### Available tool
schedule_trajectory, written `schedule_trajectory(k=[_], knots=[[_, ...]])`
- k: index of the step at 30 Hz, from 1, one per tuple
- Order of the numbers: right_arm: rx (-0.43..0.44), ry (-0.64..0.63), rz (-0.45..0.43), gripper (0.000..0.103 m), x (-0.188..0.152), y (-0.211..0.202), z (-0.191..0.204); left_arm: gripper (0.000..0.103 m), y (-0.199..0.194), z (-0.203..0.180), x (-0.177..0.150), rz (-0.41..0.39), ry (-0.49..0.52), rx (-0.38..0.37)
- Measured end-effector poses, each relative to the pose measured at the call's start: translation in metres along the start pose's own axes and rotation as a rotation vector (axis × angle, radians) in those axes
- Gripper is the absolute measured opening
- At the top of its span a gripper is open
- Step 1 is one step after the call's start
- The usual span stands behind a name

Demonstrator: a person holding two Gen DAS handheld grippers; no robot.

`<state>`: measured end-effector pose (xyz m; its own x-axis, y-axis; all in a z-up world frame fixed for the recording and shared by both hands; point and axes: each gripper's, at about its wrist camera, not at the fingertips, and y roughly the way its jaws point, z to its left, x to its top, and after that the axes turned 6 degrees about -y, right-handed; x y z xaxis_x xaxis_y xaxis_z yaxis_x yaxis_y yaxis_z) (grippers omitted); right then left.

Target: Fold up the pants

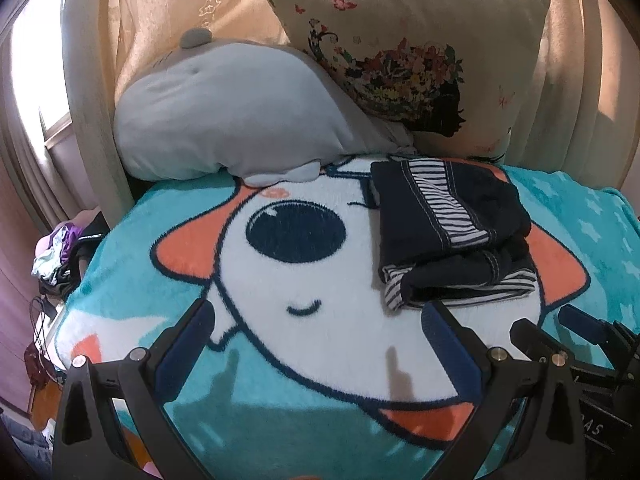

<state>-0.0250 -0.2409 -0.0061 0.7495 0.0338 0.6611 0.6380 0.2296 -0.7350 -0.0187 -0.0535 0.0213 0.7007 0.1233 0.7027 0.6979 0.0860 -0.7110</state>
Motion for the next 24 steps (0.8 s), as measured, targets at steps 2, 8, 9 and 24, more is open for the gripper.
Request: schedule_trajectory(k=[2, 8, 9, 24], knots=[[-0.004, 0.002, 0.008, 0.086, 0.0, 0.001, -0.001, 0.103, 0.001, 0.001, -0.001, 0.008, -0.004, -0.005], [-0.011, -0.004, 0.027, 0.086, -0.002, 0.003, 0.002, 0.103, 0.002, 0.003, -0.004, 0.023, -0.002, -0.007], [-0.013, -0.007, 0.029, 0.086, -0.002, 0.003, 0.003, 0.103, 0.002, 0.003, -0.005, 0.025, -0.002, -0.006], [-0.034, -0.058, 0.061, 0.087, -0.005, 0.01, 0.016, 0.103, 0.009, 0.01, -0.007, 0.062, -0.029, 0.001]])
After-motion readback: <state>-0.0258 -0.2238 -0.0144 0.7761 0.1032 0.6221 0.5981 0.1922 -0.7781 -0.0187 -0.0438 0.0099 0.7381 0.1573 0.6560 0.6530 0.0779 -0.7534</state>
